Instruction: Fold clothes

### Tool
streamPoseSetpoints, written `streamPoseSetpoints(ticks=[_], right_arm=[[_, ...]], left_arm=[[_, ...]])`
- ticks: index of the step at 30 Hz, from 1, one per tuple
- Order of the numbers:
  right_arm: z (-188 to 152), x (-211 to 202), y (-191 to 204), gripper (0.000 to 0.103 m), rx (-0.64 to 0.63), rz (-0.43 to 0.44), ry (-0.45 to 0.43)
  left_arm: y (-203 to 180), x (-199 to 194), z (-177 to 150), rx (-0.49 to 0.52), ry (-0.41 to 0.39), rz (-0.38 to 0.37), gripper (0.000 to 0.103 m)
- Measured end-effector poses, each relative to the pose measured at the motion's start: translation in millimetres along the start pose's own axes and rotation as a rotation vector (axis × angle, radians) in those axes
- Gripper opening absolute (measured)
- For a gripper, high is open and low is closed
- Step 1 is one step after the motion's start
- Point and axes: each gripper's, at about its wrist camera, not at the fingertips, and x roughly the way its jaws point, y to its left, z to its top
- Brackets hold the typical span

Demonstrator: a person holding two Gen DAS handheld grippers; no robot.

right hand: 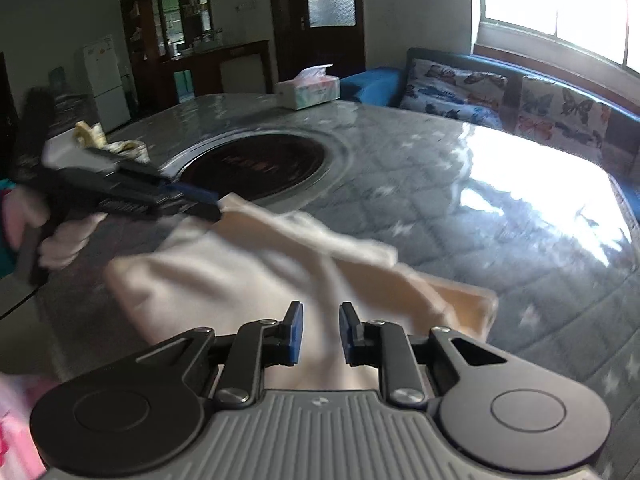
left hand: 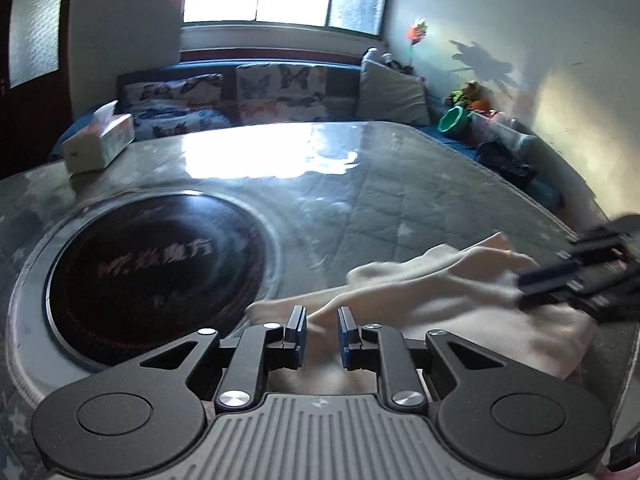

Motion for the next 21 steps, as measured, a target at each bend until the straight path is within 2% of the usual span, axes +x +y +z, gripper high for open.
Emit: streamPoseSetpoints(ticks=[8, 13, 14, 17, 21], right_arm=[[13.4, 41.6, -28.4, 0.018, 0.062, -0.043, 0.037], [15.1, 33.3, -22.7, 0.019, 0.043, -0.047, 0.024], [16.0, 29.5, -19.1, 0.02, 0.03, -0.046, 0.019], [17.0, 17.9, -5.4, 0.035, -0.007, -0.03, 0.008], [13.0, 6.4, 21.3, 0.037, -0.071, 0.016, 0.003]], left_arm=[[1.9, 26.3, 4.8, 0.011, 0.046, 0.005, 0.019], [3.6, 21.4, 6.8, -0.007, 0.048, 0.003, 0.02], [3.3, 18.6, 6.9, -0.012, 0.046, 0.006, 0.024], [2.4, 9.0, 5.9, -0.031, 0.036, 0.018, 0.04], [2.4, -3.4, 0.9, -0.058, 0.03, 0.041, 0.053]])
